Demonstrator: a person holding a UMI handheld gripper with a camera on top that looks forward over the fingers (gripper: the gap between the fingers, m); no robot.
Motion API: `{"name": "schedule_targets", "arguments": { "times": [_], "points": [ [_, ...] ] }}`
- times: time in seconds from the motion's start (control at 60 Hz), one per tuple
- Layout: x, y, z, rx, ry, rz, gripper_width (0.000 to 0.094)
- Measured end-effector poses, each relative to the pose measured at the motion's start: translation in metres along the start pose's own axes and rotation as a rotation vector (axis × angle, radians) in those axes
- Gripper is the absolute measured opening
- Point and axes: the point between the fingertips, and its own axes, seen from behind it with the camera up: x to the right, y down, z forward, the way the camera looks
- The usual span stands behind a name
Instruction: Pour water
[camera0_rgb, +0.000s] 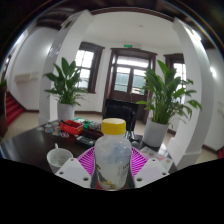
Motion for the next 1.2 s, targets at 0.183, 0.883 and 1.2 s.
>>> {"name": "schedule_targets", "arguments": {
  "times": [0.183,0.883,1.2],
  "points": [
    [0.008,0.027,0.006,0.008,-0.024,0.098,0.0428],
    [0.008,0.077,-0.002,-0.076,0.047,0.178,0.0841],
    [-0.013,0.077,-0.108,-0.087,0.148,0.233,0.0831]
  ]
}}
